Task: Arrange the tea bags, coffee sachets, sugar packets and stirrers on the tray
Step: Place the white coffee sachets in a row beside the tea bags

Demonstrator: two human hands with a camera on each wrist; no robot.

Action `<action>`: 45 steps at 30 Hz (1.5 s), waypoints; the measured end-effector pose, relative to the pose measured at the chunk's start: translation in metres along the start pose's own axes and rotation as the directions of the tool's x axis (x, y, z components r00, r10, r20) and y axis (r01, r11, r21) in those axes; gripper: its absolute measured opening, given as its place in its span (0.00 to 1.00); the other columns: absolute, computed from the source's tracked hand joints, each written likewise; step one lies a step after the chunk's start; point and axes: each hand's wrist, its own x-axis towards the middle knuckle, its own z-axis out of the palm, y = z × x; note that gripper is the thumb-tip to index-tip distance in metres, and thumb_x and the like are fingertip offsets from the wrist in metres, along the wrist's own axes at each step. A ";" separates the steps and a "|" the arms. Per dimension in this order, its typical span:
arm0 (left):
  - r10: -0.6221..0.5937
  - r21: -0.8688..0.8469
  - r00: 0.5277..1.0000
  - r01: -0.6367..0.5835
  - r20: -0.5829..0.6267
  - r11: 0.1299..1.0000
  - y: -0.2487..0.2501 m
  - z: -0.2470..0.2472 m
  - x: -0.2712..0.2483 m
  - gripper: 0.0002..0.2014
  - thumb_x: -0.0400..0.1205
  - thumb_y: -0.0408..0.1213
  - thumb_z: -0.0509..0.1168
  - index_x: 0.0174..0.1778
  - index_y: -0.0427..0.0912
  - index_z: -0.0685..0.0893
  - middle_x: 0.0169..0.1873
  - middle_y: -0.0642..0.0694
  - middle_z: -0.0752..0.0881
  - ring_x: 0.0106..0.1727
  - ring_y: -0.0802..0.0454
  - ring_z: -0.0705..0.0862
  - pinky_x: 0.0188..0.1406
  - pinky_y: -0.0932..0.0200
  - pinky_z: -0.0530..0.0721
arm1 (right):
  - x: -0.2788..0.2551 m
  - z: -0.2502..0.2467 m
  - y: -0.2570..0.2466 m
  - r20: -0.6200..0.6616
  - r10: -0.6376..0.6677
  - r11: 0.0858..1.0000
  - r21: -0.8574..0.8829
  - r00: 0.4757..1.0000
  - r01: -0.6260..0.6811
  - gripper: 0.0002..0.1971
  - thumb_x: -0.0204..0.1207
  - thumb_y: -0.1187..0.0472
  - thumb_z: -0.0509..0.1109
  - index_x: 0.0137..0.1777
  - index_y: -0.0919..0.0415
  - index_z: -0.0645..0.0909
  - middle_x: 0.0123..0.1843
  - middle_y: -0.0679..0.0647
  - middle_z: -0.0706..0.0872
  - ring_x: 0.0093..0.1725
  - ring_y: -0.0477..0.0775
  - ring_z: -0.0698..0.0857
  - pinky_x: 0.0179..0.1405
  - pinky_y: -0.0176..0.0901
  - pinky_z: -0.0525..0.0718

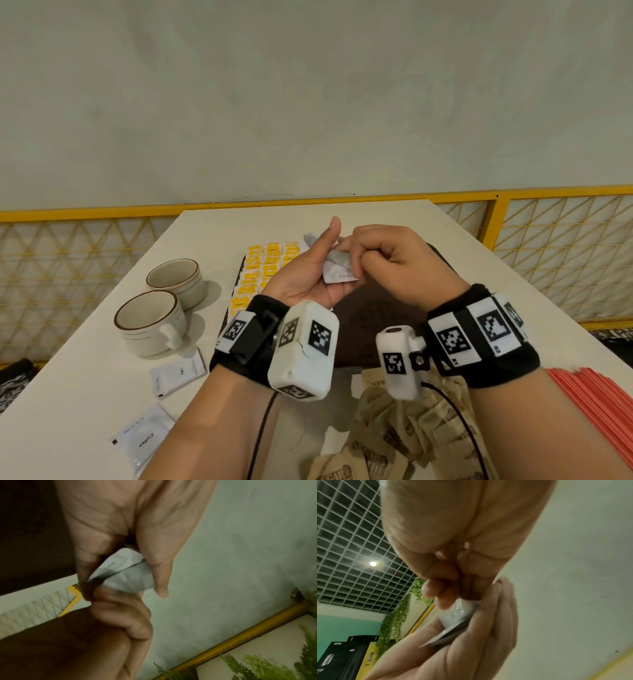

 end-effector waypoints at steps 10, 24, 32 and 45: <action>0.060 -0.004 0.991 -0.061 -0.116 0.998 0.006 -0.001 0.001 0.28 0.68 0.56 0.67 0.54 0.36 0.80 0.36 0.44 0.84 0.38 0.54 0.85 0.44 0.56 0.87 | 0.000 -0.008 -0.006 -0.118 -0.025 0.998 -0.062 0.993 0.018 0.24 0.72 0.63 0.76 0.69 0.56 0.78 0.63 0.49 0.83 0.69 0.45 0.77 0.71 0.37 0.71; -0.032 0.435 0.990 0.089 -0.138 0.896 -0.003 0.002 -0.001 0.30 0.75 0.69 0.52 0.49 0.47 0.85 0.36 0.45 0.90 0.41 0.49 0.89 0.52 0.45 0.85 | 0.003 0.006 -0.001 0.169 0.228 0.894 -0.428 0.959 -0.137 0.41 0.63 0.55 0.82 0.75 0.57 0.66 0.64 0.52 0.77 0.63 0.52 0.75 0.66 0.54 0.73; -0.014 0.461 1.000 0.016 -0.008 0.887 -0.005 -0.004 -0.003 0.26 0.62 0.47 0.78 0.54 0.41 0.84 0.50 0.38 0.88 0.49 0.46 0.88 0.49 0.49 0.87 | 0.005 0.011 0.007 0.066 0.132 0.933 -0.344 0.989 -0.102 0.29 0.64 0.57 0.80 0.66 0.54 0.75 0.55 0.47 0.83 0.53 0.51 0.83 0.52 0.57 0.82; 0.004 0.606 0.999 -0.032 0.048 0.795 0.006 -0.012 -0.009 0.15 0.70 0.31 0.73 0.52 0.38 0.83 0.35 0.45 0.87 0.38 0.50 0.87 0.35 0.65 0.86 | -0.006 -0.028 -0.004 0.026 0.067 0.996 -0.064 0.997 -0.065 0.15 0.72 0.56 0.75 0.59 0.56 0.86 0.56 0.45 0.86 0.61 0.43 0.83 0.62 0.45 0.83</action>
